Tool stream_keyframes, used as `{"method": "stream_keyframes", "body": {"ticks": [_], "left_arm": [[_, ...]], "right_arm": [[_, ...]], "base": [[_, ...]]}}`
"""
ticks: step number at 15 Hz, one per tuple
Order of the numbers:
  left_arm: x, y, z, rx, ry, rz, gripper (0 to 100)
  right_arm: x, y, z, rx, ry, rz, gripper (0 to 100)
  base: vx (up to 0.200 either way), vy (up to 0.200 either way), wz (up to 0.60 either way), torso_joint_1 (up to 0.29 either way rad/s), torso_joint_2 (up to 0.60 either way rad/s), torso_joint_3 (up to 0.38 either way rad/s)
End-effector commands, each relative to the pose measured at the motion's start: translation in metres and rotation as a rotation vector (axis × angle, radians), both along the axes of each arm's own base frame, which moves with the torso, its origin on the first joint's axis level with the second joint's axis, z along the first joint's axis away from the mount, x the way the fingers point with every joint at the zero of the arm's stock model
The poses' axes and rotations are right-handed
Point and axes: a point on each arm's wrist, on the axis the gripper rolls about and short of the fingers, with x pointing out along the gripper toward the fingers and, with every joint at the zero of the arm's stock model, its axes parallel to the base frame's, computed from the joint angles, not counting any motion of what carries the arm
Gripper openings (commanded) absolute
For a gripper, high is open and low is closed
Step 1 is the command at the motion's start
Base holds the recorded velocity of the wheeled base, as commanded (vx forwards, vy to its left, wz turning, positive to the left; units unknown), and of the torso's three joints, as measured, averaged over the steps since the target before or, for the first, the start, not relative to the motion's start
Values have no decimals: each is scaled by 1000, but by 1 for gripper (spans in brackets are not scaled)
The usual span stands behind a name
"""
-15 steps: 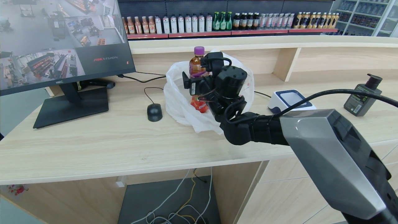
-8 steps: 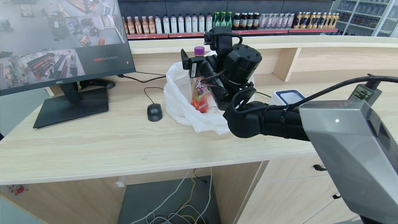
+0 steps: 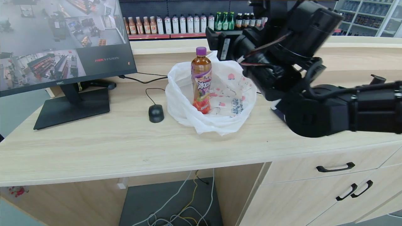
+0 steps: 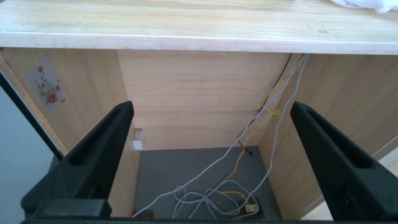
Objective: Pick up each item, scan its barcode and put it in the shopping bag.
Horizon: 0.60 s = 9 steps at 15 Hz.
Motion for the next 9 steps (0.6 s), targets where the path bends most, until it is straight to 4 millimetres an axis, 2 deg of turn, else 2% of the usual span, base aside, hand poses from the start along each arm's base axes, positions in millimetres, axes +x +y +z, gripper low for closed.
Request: {"method": "stream_keyframes", "body": {"ticks": [1,2,3,5,7,9], "left_arm": [[0,0,0,0,0,0,100],[0,0,0,-2,0,0,100],[0,0,0,-3,0,0,100],[0,0,0,-3,0,0,100],[0,0,0,-7,0,0,100],[0,0,0,-5,0,0,100]], "right_arm": [[-84,-78,-5,-12,65,-8,100],[-104,-94,-33,-12,109,6,100],[-112,-100,-50,7,128,24,100],[-117,-103,-66,71,106,46,100],[-113,-100,-70,101,85,51,100],[-109,-97,-79,125,69,55,100]], "base": [[0,0,0,0,0,0],[0,0,0,0,0,0],[0,0,0,0,0,0],[0,0,0,0,0,0],[0,0,0,0,0,0],[0,-200,0,-2,-2,0]]}}
